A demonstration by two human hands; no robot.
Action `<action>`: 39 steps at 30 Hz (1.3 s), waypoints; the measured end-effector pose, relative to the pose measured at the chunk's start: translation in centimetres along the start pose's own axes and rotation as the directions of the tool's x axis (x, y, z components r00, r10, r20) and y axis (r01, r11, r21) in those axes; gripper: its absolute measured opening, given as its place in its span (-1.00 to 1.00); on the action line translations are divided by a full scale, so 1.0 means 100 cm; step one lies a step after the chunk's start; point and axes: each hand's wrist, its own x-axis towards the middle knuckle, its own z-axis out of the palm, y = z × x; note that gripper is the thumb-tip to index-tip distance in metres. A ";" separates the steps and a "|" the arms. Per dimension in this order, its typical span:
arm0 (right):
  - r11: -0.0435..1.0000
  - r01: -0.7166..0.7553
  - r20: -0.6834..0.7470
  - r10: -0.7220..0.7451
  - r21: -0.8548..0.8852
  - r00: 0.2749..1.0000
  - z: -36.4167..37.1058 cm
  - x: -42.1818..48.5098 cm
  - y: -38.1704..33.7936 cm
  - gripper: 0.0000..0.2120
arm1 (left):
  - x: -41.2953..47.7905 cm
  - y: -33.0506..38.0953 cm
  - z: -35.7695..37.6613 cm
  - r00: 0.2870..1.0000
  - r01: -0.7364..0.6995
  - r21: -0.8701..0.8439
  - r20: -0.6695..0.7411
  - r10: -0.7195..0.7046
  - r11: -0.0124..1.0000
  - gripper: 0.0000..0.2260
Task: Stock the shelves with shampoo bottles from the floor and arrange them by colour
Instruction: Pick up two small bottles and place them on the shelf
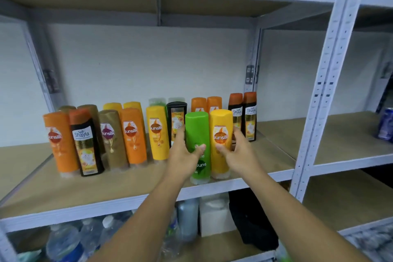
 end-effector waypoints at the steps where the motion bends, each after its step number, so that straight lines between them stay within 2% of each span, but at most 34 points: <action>1: 1.000 -0.009 0.005 0.009 -0.005 1.000 0.003 0.004 0.005 -0.59 | 0.004 -0.004 0.002 1.000 0.011 0.011 0.000 -0.011 1.000 -0.45; 5: 1.000 -0.024 0.056 0.023 0.006 0.998 0.006 0.017 0.022 -0.48 | 0.015 -0.019 0.010 1.000 0.011 0.059 0.000 -0.011 0.998 -0.43; 9: 0.999 -0.050 0.196 0.047 0.009 0.979 0.006 0.009 0.045 -0.33 | 0.012 -0.032 0.012 0.998 0.031 0.094 0.053 -0.036 0.995 -0.35; 15: 0.993 -0.108 0.195 0.115 -0.047 0.974 0.014 0.006 0.083 -0.52 | 0.012 -0.069 0.012 0.985 0.130 0.152 0.097 -0.145 0.980 -0.54; 19: 0.990 -0.108 0.173 0.123 -0.095 0.977 0.018 0.020 0.094 -0.59 | 0.016 -0.087 0.019 0.975 0.200 0.181 0.062 -0.214 0.963 -0.63; 22: 0.979 -0.106 0.160 0.134 -0.174 0.978 0.018 0.034 0.101 -0.55 | 0.028 -0.096 0.032 0.978 0.196 0.250 0.021 -0.208 0.948 -0.65; 28: 0.939 -0.147 0.162 0.204 -0.311 0.965 0.011 0.066 0.118 -0.57 | 0.048 -0.109 0.053 0.975 0.222 0.215 -0.014 -0.224 0.951 -0.66; 32: 0.945 -0.151 0.181 0.208 -0.290 0.961 0.012 0.078 0.126 -0.56 | 0.054 -0.115 0.061 0.973 0.230 0.240 -0.036 -0.229 0.943 -0.65; 36: 0.931 -0.126 0.138 0.182 -0.342 0.973 0.016 0.081 0.134 -0.56 | 0.053 -0.118 0.062 0.983 0.179 0.362 -0.093 -0.156 0.915 -0.67; 39: 0.936 -0.095 0.134 0.148 -0.339 0.980 0.016 0.079 0.137 -0.61 | 0.051 -0.122 0.062 0.987 0.157 0.355 -0.094 -0.132 0.922 -0.65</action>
